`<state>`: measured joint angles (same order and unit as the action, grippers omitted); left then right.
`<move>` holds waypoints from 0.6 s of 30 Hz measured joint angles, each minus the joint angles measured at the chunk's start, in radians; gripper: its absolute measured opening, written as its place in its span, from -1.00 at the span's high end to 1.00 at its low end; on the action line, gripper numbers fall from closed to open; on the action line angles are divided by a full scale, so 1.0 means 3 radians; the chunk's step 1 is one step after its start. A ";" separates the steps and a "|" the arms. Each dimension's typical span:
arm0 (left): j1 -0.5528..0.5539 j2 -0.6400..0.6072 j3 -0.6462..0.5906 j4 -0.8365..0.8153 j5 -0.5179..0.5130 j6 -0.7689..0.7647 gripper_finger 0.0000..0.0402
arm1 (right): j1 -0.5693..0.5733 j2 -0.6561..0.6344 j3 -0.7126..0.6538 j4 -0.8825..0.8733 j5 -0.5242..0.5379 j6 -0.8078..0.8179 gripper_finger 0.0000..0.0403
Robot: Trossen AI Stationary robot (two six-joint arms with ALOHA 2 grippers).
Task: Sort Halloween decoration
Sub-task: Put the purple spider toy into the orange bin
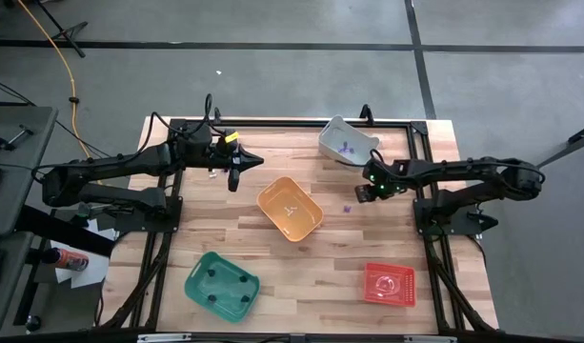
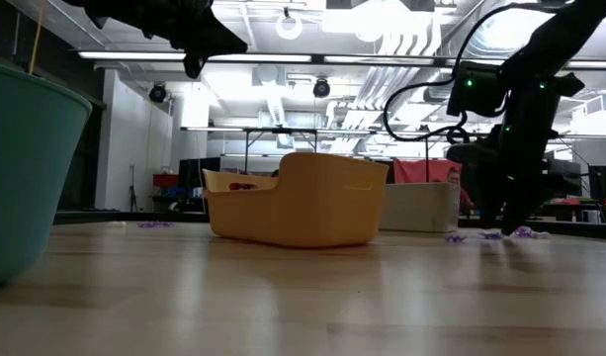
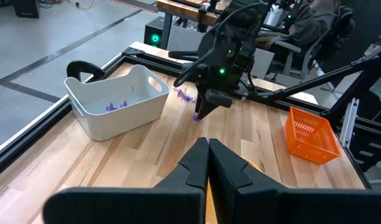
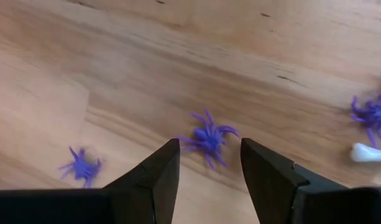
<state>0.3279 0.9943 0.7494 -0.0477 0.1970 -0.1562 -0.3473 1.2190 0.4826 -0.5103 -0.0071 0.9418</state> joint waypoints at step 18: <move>0.0000 0.0000 0.0000 -0.0005 0.0000 -0.0060 1.00 | 0.0003 0.0010 -0.0003 0.0186 0.0031 -0.0334 0.93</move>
<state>0.3279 0.9943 0.7494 -0.0492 0.1970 -0.1741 -0.3466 1.2221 0.4817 -0.4545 0.0023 0.8415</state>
